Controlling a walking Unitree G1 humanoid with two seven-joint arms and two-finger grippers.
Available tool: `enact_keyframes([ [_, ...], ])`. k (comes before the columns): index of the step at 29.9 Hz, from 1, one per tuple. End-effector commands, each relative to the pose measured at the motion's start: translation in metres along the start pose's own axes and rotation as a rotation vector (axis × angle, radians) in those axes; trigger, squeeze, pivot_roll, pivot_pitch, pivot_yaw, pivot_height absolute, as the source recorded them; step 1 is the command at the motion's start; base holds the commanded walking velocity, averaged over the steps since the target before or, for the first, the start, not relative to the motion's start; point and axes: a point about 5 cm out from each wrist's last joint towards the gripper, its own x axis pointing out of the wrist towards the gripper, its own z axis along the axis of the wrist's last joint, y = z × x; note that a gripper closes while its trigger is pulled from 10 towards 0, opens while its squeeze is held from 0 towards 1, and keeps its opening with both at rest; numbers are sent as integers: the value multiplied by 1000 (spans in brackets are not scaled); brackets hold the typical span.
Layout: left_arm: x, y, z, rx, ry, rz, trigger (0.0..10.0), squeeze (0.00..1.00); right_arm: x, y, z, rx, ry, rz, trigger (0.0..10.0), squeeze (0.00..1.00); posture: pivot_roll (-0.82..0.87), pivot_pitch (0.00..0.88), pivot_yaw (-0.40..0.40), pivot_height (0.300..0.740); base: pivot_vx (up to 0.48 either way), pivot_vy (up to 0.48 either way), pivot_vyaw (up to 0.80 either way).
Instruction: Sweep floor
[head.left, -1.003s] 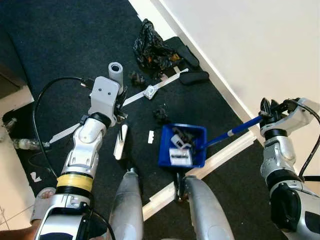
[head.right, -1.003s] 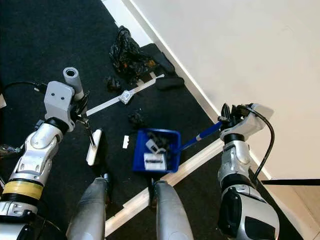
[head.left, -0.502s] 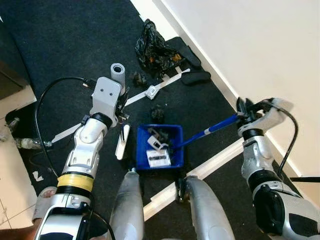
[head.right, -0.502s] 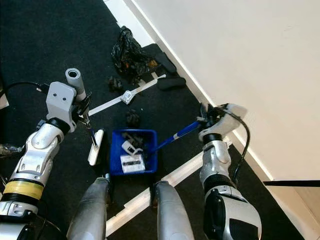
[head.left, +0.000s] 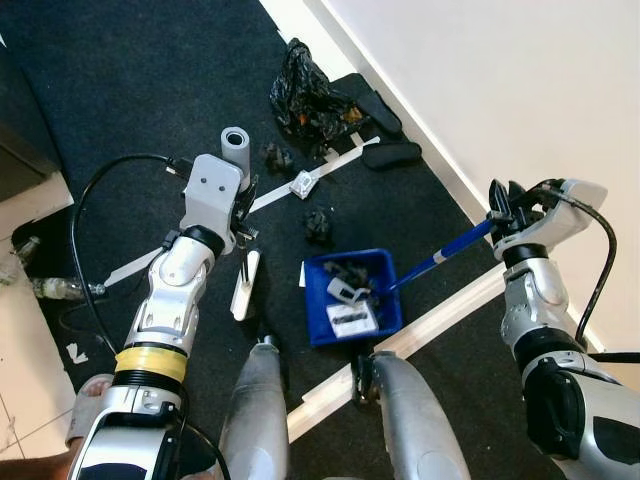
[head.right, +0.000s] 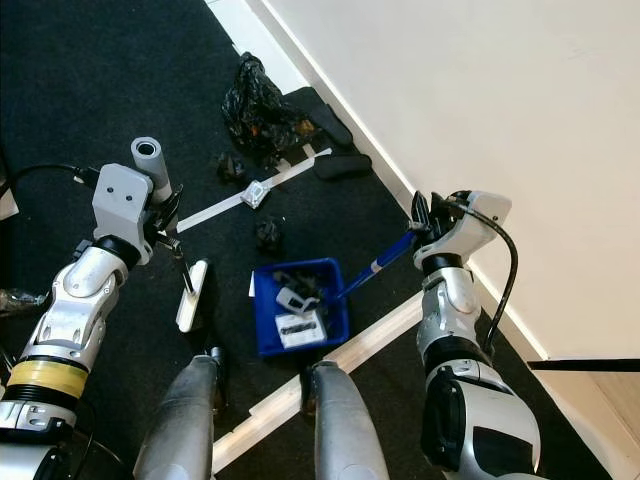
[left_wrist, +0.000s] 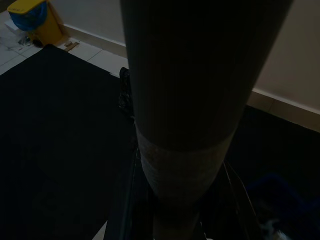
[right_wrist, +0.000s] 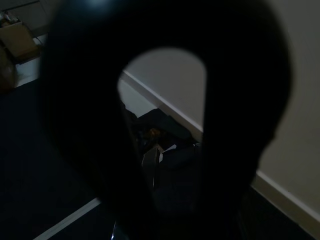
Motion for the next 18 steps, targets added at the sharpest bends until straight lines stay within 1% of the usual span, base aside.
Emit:
enact_keyframes([
  [1, -4, -2, -7, 3, 22, -12, 10000, 0, -6, -4, -6, -20, 31, -1, 10000, 0, 155, 304, -48, 740, 0, 0, 0],
  [5, -4, -3, -7, 1, 23, -14, 10000, 0, -9, -1, -11, -36, 56, 16, 10000, 0, 154, 306, -47, 740, 0, 0, 0],
  [8, -4, -4, -10, -1, 32, -20, 10000, 0, -17, 11, -27, -79, 134, 66, 10000, 0, 151, 304, -46, 740, 0, 0, 0],
  [9, -4, -4, -10, -1, 32, -20, 10000, 0, -17, 11, -27, -79, 134, 66, 10000, 0, 151, 304, -46, 740, 0, 0, 0],
  [10, -3, -5, -11, -1, 36, -22, 10000, 0, -20, 18, -35, -117, 168, 83, 10000, 0, 150, 304, -45, 740, 0, 0, 0],
  [11, -3, -5, -11, -1, 37, -22, 10000, 0, -21, 19, -36, -128, 174, 84, 10000, 0, 150, 304, -45, 740, 0, 0, 0],
  [16, -2, -4, -11, -3, 40, -18, 10000, 0, -23, 25, -40, -166, 174, 48, 10000, 0, 147, 301, -43, 740, 0, 0, 0],
  [18, -2, -5, -11, -5, 40, -16, 10000, 0, -24, 26, -41, -169, 159, 5, 10000, 0, 148, 301, -44, 740, 0, 0, 0],
])
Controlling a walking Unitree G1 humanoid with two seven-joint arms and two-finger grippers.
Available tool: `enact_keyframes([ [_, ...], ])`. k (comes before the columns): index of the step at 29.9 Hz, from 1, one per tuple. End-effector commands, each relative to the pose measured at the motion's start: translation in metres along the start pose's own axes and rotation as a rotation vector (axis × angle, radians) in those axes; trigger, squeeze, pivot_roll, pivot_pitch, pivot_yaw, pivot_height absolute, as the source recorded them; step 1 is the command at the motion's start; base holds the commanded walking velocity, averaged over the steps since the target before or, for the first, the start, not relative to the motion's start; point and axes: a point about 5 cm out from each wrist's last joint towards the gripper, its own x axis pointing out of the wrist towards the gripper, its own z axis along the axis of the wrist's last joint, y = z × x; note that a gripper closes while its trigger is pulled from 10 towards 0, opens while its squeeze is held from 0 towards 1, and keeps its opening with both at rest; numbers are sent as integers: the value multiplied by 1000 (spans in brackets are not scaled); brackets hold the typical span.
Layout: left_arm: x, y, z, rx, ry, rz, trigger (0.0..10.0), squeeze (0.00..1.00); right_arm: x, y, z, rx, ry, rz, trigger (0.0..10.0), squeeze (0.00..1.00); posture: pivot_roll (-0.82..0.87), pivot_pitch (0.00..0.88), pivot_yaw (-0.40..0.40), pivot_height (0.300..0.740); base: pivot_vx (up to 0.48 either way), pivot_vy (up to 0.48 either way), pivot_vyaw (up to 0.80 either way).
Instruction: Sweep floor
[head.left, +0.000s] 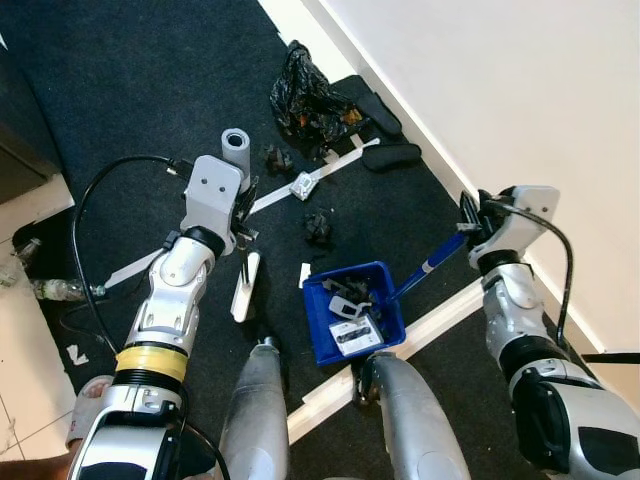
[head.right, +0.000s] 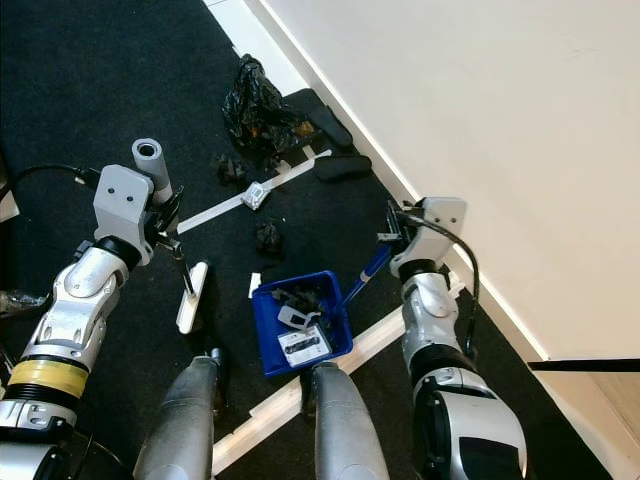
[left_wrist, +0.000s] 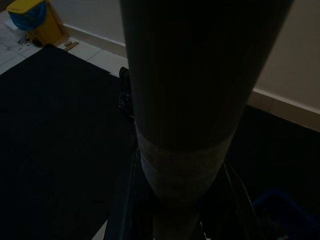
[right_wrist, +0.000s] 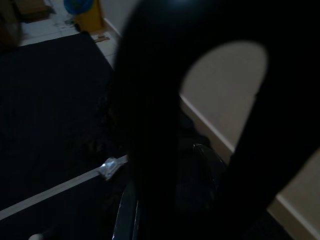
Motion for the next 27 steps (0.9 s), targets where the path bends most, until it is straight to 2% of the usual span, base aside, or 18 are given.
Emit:
enact_keyframes([
  [1, -2, -5, -9, -4, 31, -13, 10000, 0, -17, -3, -22, -1, 85, -58, 10000, 0, 149, 300, -44, 740, 0, 0, 0],
  [3, -2, -5, -8, -5, 31, -12, 10000, 0, -17, -6, -21, 18, 78, -104, 10000, 0, 150, 301, -43, 740, 0, 0, 0],
  [4, -1, -5, -8, -6, 29, -11, 10000, 0, -16, -11, -19, 52, 66, -165, 10000, 0, 150, 302, -44, 740, 0, 0, 0],
  [9, -1, -4, -8, -5, 27, -10, 10000, 0, -14, -21, -13, 35, 51, -213, 10000, 0, 150, 302, -44, 740, 0, 0, 0],
  [17, -2, -1, -7, -3, 25, -3, 10000, 0, -9, -45, 0, 11, 14, -303, 10000, 0, 150, 306, -47, 740, 0, 0, 0],
  [21, -3, -1, -8, -2, 25, -1, 10000, 0, -9, -46, 2, 20, 5, -309, 10000, 0, 152, 308, -48, 740, 0, 0, 0],
  [27, -4, 0, -8, -1, 24, 0, 10000, 0, -9, -40, -1, 86, -4, -306, 10000, 0, 156, 310, -48, 740, 0, 0, 0],
])
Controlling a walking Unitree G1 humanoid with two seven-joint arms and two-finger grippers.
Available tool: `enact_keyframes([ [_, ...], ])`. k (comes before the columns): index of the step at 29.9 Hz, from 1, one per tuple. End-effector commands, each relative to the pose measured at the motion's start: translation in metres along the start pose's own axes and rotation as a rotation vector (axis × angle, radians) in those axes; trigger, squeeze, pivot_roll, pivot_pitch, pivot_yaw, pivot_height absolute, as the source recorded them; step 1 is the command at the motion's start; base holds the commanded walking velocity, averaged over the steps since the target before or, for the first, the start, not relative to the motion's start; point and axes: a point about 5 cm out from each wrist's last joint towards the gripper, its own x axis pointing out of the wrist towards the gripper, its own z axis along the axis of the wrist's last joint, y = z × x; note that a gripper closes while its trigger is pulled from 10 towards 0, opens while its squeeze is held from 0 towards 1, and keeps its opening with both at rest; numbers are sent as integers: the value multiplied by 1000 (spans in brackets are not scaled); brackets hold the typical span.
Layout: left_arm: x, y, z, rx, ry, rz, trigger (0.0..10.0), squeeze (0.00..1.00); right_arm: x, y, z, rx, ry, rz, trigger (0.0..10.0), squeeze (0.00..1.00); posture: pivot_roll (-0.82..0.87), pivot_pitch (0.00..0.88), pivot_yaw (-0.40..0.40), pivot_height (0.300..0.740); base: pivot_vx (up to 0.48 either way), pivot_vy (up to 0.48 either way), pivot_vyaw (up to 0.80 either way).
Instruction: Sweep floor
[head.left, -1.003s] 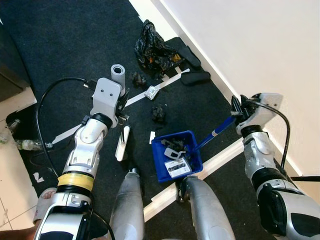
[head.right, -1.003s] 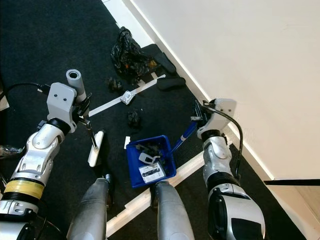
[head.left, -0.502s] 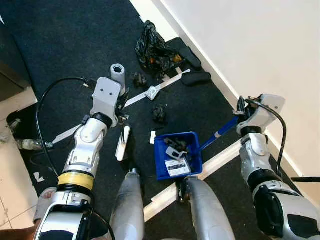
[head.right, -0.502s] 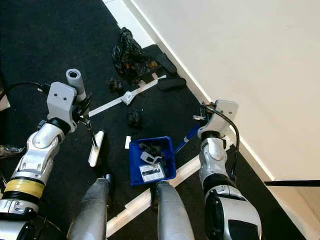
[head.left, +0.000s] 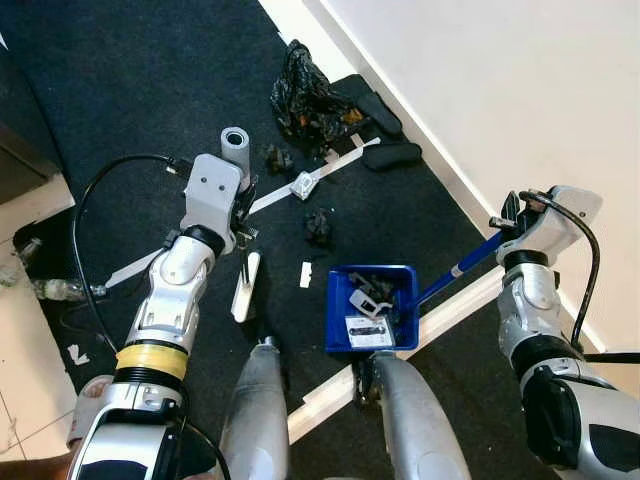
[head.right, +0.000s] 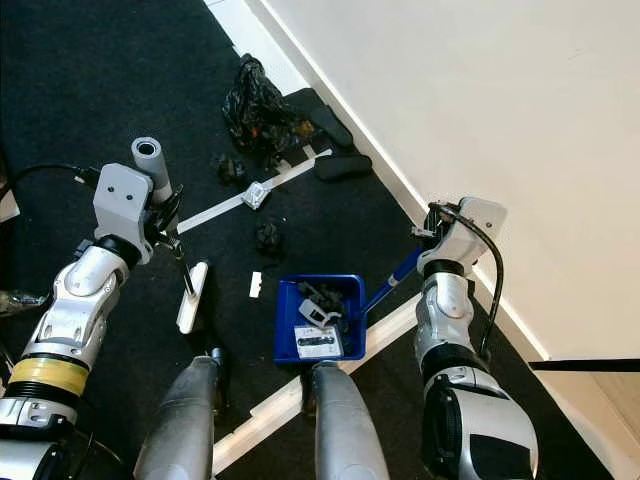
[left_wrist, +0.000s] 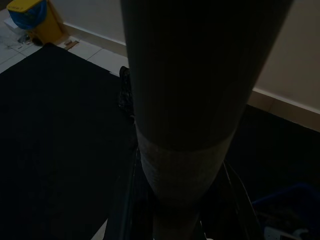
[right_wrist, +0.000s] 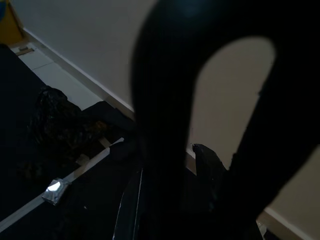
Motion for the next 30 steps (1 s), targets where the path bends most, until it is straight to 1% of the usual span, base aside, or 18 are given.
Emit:
enact_keyframes([
  [1, -5, -1, -8, 1, 24, -3, 10000, 0, -4, -3, -5, 41, 13, -28, 10000, 0, 157, 311, -48, 740, 0, 0, 0],
  [4, -6, 0, -7, 1, 23, -1, 10000, 0, -4, 0, -5, 81, 8, -36, 10000, 0, 157, 312, -49, 740, 0, 0, 0],
  [5, -6, 0, -7, 0, 21, 0, 10000, 0, -3, 1, -4, 115, 4, -47, 10000, 0, 157, 313, -49, 740, 0, 0, 0],
  [7, -5, 0, -7, 0, 20, 2, 10000, 0, -2, 1, -3, 155, -3, -59, 10000, 0, 157, 312, -50, 740, 0, 0, 0],
  [12, -5, -1, -7, -3, 15, 3, 10000, 0, 1, 4, 1, 207, -21, -51, 10000, 0, 157, 314, -53, 740, 0, 0, 0],
  [18, -5, -1, -6, -4, 14, 3, 10000, 0, 2, 4, 2, 225, -27, -44, 10000, 0, 157, 313, -53, 740, 0, 0, 0],
  [24, -6, -1, -6, -1, 14, 1, 10000, 0, -2, 8, 1, 194, -49, 23, 10000, 0, 159, 315, -54, 740, 0, 0, 0],
  [30, -6, -1, -6, 2, 13, -1, 10000, 0, -3, 11, 2, 177, -68, 41, 10000, 0, 168, 319, -49, 740, 0, 0, 0],
])
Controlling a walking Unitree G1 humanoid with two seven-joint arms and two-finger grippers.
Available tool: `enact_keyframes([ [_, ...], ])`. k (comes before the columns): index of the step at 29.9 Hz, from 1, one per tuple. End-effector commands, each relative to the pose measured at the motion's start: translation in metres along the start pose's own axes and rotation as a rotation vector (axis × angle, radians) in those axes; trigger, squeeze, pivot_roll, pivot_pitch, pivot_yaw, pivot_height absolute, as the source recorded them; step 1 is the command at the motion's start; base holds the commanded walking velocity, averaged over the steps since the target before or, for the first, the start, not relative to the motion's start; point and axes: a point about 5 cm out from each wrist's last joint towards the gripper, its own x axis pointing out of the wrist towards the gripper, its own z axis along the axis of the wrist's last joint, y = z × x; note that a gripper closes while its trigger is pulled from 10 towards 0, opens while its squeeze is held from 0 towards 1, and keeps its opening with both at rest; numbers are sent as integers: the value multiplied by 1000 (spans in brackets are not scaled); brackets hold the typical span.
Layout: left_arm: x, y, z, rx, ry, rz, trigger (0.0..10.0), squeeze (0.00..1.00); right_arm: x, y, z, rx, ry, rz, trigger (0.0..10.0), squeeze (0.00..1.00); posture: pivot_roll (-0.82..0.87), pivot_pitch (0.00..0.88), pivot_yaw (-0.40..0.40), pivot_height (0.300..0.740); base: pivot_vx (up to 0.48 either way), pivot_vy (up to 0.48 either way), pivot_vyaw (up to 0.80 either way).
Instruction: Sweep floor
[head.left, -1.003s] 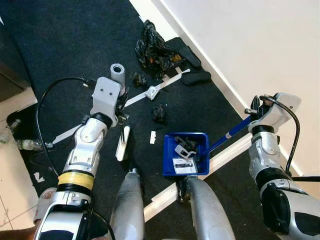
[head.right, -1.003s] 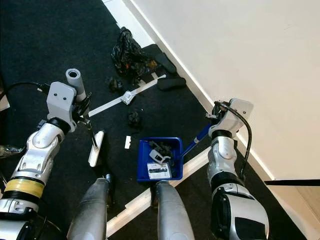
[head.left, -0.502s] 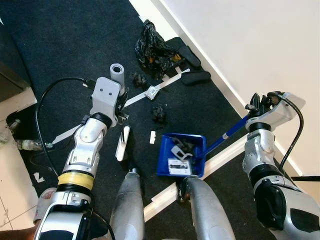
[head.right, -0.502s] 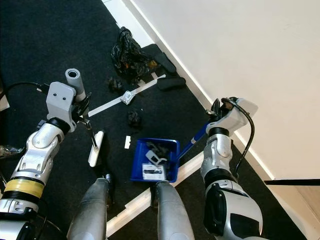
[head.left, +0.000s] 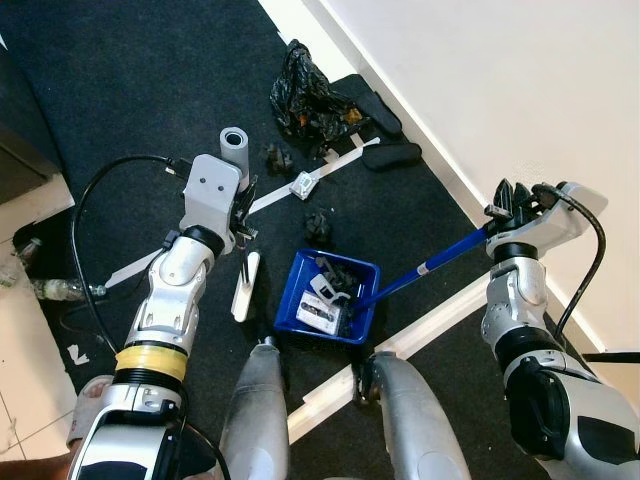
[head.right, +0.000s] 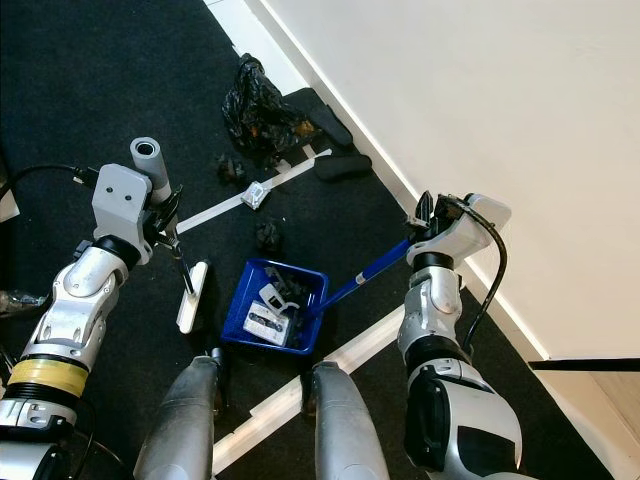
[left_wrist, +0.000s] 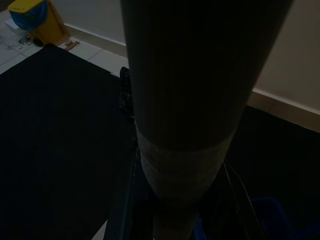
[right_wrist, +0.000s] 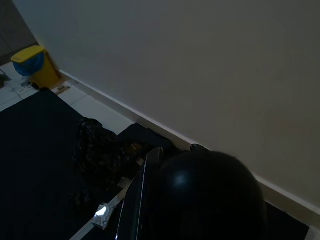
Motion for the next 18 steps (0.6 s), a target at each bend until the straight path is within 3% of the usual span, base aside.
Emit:
enact_keyframes([
  [1, -5, -1, -6, 8, 18, -6, 10000, 0, -7, -4, -4, -19, -4, -6, 10000, 0, 172, 322, -48, 740, 0, 0, 0],
  [8, -6, 1, -6, 14, 19, -8, 10000, 0, -4, 7, -4, -19, -11, 30, 10000, 0, 171, 319, -51, 740, 0, 0, 0],
  [18, -1, 2, 0, -1, -8, 9, 10000, 0, 5, 21, 4, 66, -36, 79, 10000, 0, 161, 261, -62, 740, 0, 0, 0],
])
